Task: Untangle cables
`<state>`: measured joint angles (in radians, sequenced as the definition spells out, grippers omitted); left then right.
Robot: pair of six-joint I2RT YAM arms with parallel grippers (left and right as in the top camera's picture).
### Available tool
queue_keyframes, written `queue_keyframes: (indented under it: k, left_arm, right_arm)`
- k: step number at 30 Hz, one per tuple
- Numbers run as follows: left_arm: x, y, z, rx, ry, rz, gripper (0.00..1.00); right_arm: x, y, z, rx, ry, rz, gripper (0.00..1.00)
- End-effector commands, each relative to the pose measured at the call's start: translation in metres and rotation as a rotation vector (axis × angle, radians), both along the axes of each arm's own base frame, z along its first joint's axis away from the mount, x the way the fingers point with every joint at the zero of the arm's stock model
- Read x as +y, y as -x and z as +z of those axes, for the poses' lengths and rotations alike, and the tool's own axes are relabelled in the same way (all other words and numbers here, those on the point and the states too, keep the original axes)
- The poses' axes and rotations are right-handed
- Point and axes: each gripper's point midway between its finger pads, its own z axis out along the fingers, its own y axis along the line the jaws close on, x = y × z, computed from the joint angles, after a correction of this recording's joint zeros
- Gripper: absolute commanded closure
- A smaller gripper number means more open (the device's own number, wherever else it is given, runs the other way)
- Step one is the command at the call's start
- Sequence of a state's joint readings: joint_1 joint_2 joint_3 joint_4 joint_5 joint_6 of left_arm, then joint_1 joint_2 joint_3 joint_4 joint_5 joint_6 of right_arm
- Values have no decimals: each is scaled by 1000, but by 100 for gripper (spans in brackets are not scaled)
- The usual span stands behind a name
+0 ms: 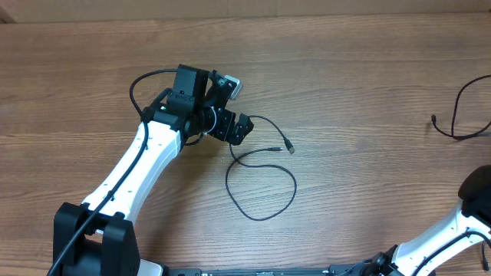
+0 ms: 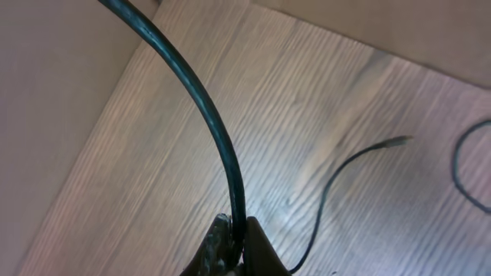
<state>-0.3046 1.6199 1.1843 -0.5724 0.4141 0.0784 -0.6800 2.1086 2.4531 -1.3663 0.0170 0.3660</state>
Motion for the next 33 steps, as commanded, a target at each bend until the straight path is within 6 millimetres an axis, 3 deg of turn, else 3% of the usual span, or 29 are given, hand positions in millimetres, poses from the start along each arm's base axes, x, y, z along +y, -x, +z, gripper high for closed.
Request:
queue_keyframes:
  k: [1,6,24,33]
  left_arm:
    - [4,-4,5,-22,-4,4,0]
    - [4,-4,5,-22,-4,4,0]
    - [4,-4,5,-22,-4,4,0]
    - [4,-4,5,-22,-4,4,0]
  right_arm:
    - [-15,8,-4,55,56,-55,96]
    - [-21,10,-16,93,58,-73,96]
    - [-45,14,-93,222,-43,-104,96]
    - [-63,33,-100,237,-64,-151,96]
